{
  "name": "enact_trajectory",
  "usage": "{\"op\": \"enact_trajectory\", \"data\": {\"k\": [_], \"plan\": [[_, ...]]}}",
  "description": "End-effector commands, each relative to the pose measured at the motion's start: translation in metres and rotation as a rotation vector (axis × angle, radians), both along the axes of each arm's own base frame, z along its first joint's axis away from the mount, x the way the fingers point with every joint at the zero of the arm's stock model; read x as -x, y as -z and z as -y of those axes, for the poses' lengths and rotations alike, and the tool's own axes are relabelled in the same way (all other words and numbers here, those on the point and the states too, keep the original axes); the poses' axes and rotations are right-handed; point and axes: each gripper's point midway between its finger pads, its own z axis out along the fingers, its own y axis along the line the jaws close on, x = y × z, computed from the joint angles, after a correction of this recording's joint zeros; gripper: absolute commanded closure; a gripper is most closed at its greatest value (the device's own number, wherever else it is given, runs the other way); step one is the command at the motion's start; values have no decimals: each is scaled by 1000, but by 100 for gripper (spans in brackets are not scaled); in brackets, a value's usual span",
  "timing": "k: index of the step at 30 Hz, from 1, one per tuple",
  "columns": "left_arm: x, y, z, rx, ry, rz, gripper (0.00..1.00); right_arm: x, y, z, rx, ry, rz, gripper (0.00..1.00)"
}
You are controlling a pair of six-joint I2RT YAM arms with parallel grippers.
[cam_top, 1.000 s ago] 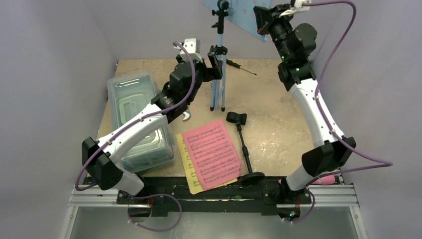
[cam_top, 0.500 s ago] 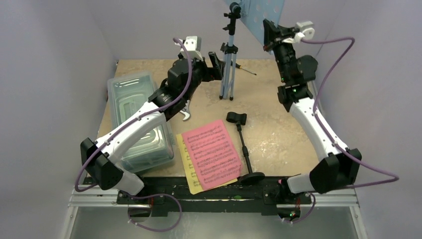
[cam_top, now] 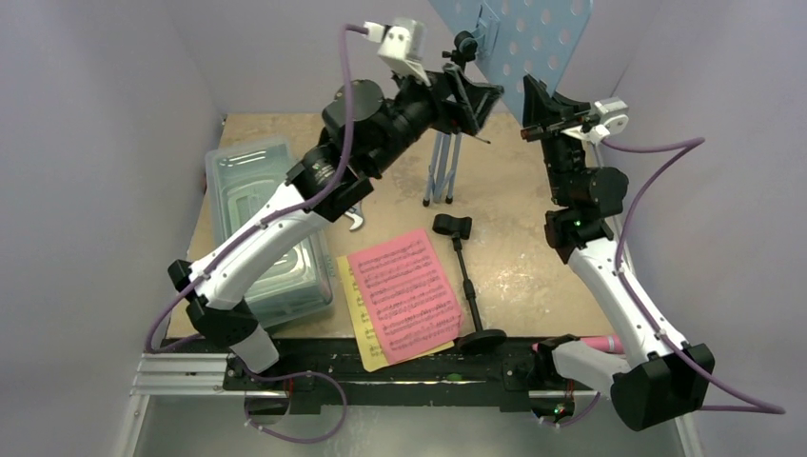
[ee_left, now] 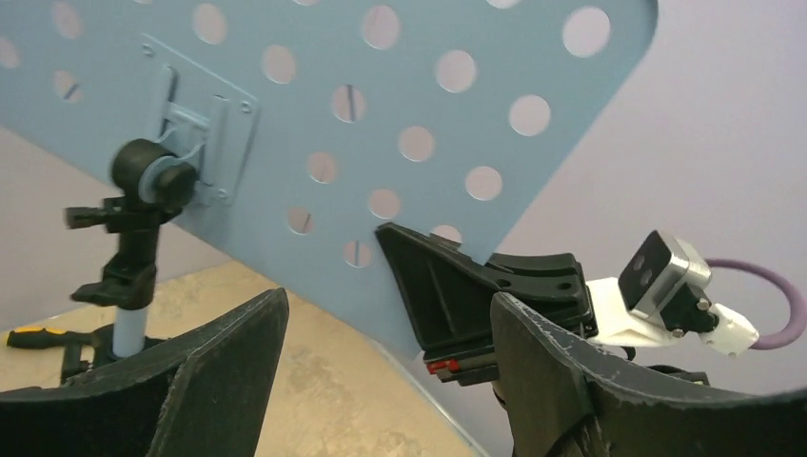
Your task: Set up the instrument practice props
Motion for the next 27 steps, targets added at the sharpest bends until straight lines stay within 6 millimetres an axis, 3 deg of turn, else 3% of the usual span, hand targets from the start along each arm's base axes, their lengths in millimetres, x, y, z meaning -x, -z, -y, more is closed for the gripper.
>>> {"op": "enact_trajectory", "data": {"k": [1,3,4,7,10,14,16,19,22,27], "plan": [[-10,20,18,-150,-96,12,23,90,-90,26,-150,-29,355,100],[-23,37,8,-207,-184,-2,23,90,-87,24,-135,-33,337,100],[-28,58,5,-252,-217,-17,23,89,-87,22,-117,-35,328,100],[-33,95,-7,-291,-275,-34,17,87,-85,19,-90,-31,306,100],[-42,141,-13,-337,-278,-79,12,86,-86,17,-67,-28,294,100],[-72,190,-28,-342,-229,-178,12,84,-88,13,-51,-47,287,100],[-78,205,-28,-363,-195,-171,15,83,-86,12,-47,-49,280,100],[-85,216,-23,-404,-175,-89,26,80,-83,10,-41,-50,270,100],[-91,236,-24,-448,-197,-21,28,80,-82,8,-35,-62,265,100],[-100,253,-8,-513,-150,74,31,81,-82,8,-34,-62,263,100]]}}
